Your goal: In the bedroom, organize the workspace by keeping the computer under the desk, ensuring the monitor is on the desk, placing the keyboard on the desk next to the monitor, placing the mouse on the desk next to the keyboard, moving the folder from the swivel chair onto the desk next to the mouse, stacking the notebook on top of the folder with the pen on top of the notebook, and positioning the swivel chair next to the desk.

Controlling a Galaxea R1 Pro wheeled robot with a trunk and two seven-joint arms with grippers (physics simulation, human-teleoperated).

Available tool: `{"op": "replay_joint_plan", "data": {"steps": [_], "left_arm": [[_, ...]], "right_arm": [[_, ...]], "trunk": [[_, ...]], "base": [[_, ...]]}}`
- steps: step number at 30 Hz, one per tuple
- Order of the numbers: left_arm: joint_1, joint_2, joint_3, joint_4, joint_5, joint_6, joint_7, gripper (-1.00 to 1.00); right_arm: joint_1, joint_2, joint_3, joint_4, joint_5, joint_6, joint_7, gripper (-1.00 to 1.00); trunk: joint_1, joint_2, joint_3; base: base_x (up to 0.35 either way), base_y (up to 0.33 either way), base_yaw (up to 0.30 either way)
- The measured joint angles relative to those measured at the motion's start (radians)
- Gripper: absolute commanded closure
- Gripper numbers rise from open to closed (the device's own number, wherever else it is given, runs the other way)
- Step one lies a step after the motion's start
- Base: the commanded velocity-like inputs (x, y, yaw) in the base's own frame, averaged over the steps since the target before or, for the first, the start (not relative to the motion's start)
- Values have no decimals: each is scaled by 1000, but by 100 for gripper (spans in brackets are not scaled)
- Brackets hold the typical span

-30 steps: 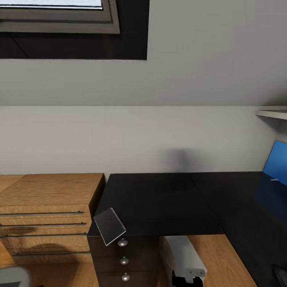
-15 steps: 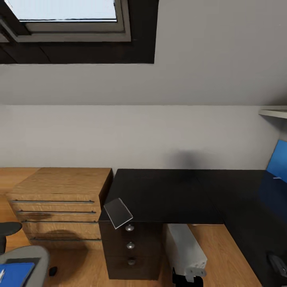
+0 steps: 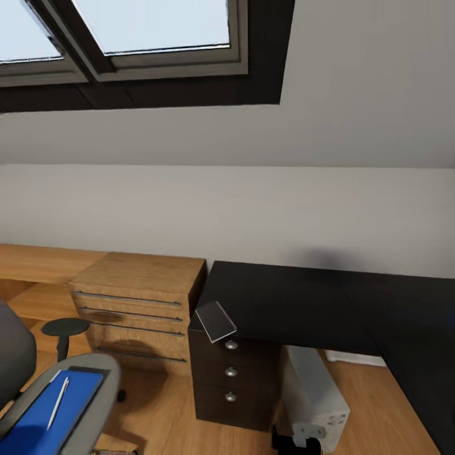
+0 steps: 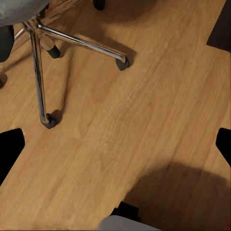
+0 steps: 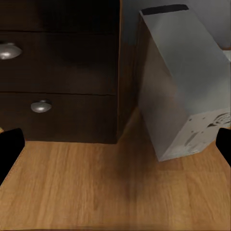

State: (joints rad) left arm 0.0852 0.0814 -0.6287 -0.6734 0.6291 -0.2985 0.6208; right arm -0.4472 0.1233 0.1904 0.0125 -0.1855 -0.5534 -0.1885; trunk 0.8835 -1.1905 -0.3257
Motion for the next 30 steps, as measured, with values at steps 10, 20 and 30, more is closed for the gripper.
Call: {"op": "replay_joint_plan", "data": {"steps": [10,20,30], "left_arm": [[0,0,0,0,0,-1,0,-100],[0,1,2,0,6,-1,0,-100],[0,2,2,0,14,-1,1,-100]], "right_arm": [[0,3,2,1,2,0,0,-100],[0,2,3,1,7,0,0,-100],[0,3,3,2,9,0,0,-100]], "trunk": [[0,0,-3],[0,0,-11],[0,0,-11]], "base": [[-135,0,263],[-140,0,116],[-91,0,270]]}}
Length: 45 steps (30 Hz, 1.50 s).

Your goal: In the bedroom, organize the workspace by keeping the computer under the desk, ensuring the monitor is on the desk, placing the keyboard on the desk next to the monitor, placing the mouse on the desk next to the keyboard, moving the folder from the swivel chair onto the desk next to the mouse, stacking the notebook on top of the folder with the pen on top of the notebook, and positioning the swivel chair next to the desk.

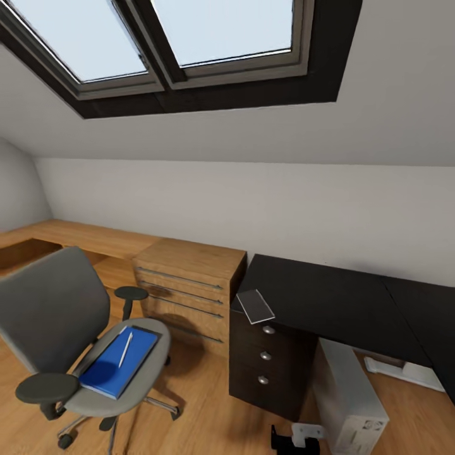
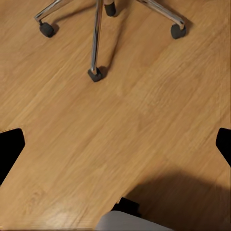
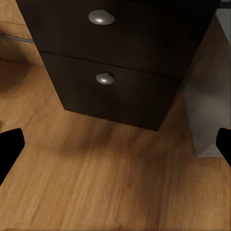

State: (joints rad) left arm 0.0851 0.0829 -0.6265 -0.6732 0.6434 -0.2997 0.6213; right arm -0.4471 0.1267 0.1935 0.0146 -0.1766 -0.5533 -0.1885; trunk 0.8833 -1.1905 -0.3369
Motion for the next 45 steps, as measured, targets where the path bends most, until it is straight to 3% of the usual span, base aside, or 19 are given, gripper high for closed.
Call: {"op": "replay_joint_plan", "data": {"steps": [10,17,27,45], "left_arm": [[0,0,1,0,4,-21,1,-100],[0,0,3,0,5,-52,1,-100],[0,-1,74,0,4,-58,0,-100],[0,-2,75,0,4,-58,1,-100]], "right_arm": [[0,5,0,1,10,0,1,-100],[2,8,1,1,45,0,0,-100],[3,8,1,5,62,-1,0,-100],[10,4,-1,5,62,-1,1,-100]], "trunk": [[0,0,-3],[0,0,-7],[0,0,-12],[0,0,-25]], "base": [[-7,0,275],[0,0,273],[35,53,272],[24,20,154]]}}
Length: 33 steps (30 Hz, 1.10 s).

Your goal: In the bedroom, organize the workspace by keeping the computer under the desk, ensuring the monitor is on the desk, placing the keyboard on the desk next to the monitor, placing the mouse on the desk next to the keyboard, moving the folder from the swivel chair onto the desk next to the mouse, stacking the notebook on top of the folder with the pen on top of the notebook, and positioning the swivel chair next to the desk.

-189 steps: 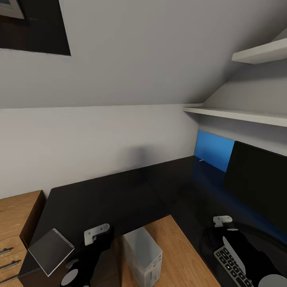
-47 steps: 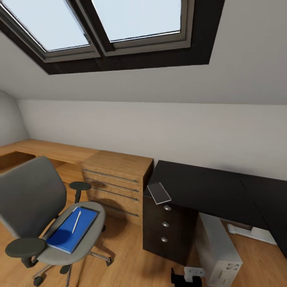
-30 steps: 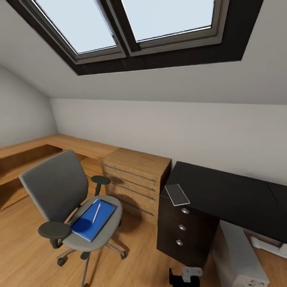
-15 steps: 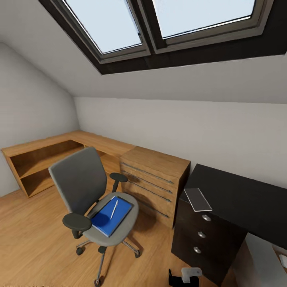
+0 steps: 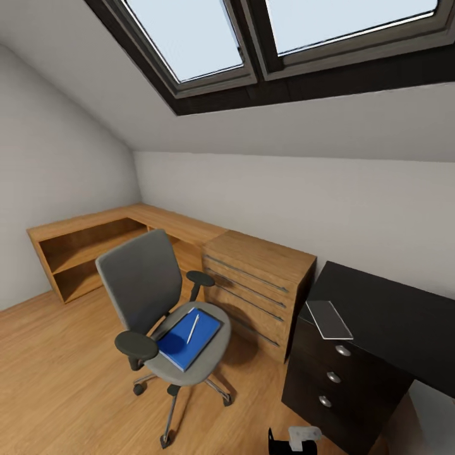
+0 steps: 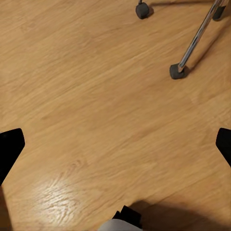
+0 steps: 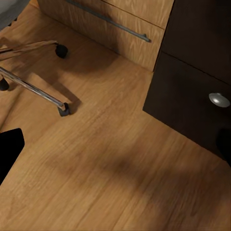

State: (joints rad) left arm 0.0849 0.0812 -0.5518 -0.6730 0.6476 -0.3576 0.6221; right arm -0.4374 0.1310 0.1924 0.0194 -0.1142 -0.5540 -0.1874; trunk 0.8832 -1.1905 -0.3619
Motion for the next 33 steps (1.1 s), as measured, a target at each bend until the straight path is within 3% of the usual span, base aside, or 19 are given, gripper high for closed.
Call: {"op": "replay_joint_plan", "data": {"steps": [15,33], "left_arm": [[0,0,-1,0,0,0,0,-100],[0,-1,-2,34,-3,0,-2,-100]], "right_arm": [[13,-1,2,-1,9,0,2,-100],[13,2,2,-3,8,0,0,-100]], "trunk": [[0,0,0],[0,0,-13]], "base": [[0,0,2],[0,0,221]]}}
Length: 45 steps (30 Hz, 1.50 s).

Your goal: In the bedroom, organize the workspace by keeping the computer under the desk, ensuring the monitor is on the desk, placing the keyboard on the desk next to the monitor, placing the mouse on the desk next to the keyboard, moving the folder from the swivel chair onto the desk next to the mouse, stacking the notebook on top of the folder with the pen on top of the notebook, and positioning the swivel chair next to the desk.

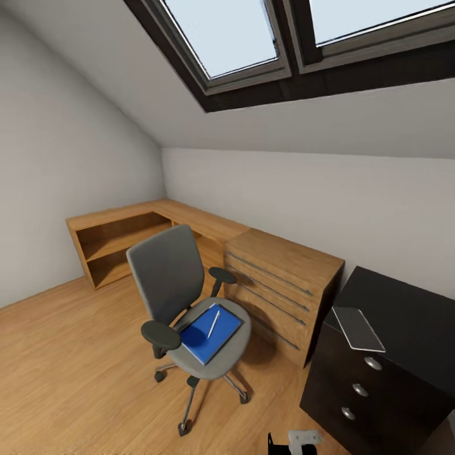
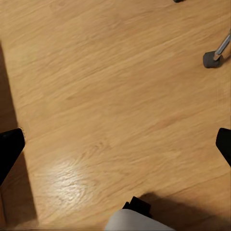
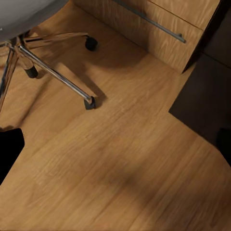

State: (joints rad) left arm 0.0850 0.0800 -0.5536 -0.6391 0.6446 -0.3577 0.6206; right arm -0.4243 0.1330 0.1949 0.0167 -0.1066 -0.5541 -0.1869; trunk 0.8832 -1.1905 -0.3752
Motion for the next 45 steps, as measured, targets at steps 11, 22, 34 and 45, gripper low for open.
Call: {"op": "replay_joint_plan", "data": {"steps": [11,22,34,45], "left_arm": [[0,1,0,1,0,0,0,-100],[0,0,0,1,1,0,0,-100],[0,1,0,1,1,0,0,-100],[0,1,0,1,0,-2,0,-100]], "right_arm": [[0,0,0,0,1,0,0,-100],[0,0,0,0,2,0,0,-100],[0,1,0,0,2,0,-4,-100],[0,-1,-1,0,3,0,-2,-100]], "trunk": [[0,0,-13],[0,0,-29],[0,0,-46],[0,0,-55]], "base": [[0,0,176],[0,0,60],[0,0,116],[79,164,135]]}}
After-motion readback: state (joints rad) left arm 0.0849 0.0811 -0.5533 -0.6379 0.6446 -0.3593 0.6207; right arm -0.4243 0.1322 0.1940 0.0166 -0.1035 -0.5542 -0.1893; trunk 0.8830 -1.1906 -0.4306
